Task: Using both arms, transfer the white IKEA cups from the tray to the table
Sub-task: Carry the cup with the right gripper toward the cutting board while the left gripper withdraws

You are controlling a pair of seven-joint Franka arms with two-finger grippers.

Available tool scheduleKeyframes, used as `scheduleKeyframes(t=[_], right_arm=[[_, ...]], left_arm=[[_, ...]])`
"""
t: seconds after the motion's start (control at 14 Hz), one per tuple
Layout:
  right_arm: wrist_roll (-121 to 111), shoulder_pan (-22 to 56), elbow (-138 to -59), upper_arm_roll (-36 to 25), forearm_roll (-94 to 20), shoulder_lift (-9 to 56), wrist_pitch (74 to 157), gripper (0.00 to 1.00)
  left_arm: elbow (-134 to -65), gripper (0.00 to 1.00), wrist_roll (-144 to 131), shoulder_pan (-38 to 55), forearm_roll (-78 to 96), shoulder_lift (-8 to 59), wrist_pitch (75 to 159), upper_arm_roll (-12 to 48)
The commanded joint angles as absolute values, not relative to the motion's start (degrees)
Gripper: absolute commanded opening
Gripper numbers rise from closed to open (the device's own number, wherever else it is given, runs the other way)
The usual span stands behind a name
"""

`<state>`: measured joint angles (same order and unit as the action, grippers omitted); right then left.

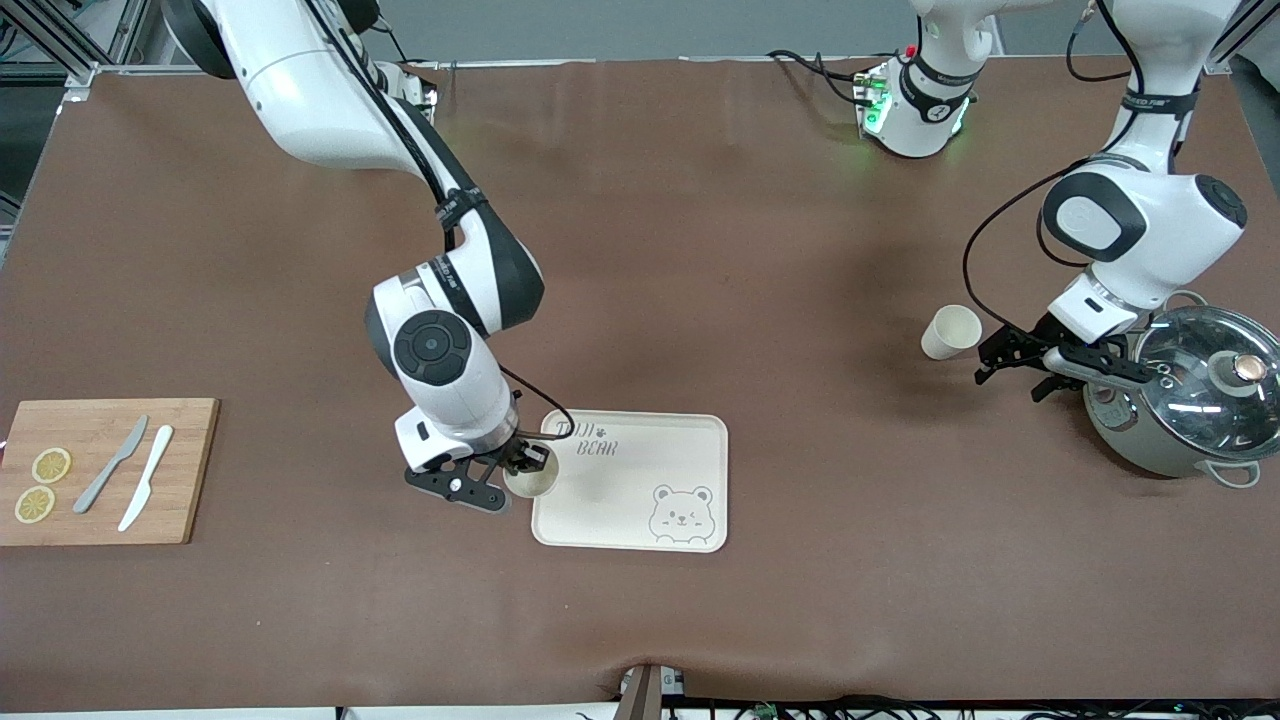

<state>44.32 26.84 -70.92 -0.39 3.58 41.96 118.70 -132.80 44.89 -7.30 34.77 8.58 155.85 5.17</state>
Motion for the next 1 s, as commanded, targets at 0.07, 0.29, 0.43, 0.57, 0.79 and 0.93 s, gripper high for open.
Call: scheduleKeyframes(t=[0.07, 0.29, 0.43, 0.57, 0.79, 0.93], right_arm=[[38.25, 23.91, -72.68, 0.61, 3.34, 38.06, 114.79, 0.00], [34.03, 21.72, -76.89, 0.62, 2.56, 34.29, 114.08, 0.00], [29.64, 20.13, -79.44, 0.62, 0.53, 31.92, 114.08, 0.00], [26.12, 18.64, -83.56, 0.53, 0.53, 29.19, 114.43, 0.00], [21.98, 16.44, -90.15, 0.44, 0.53, 24.98, 116.35, 0.00], [17.51, 14.77, -96.65, 0.44, 0.53, 21.64, 121.26, 0.00]], left_arm=[[-124.39, 1.00, 30.01, -8.35, 19.29, 10.37, 147.42, 5.19], [-116.74, 1.00, 22.08, -9.05, 12.84, 10.55, 138.02, 5.36], [-111.65, 1.00, 17.86, -8.70, 11.34, 10.55, 131.78, 5.36], [-106.37, 1.00, 11.81, -8.26, 7.49, 10.63, 125.63, 5.71], [-102.05, 1.00, 5.20, -6.34, 4.66, 10.55, 119.90, 5.89], [-99.86, 1.00, 1.78, -4.41, 4.66, 9.94, 115.25, 5.71]])
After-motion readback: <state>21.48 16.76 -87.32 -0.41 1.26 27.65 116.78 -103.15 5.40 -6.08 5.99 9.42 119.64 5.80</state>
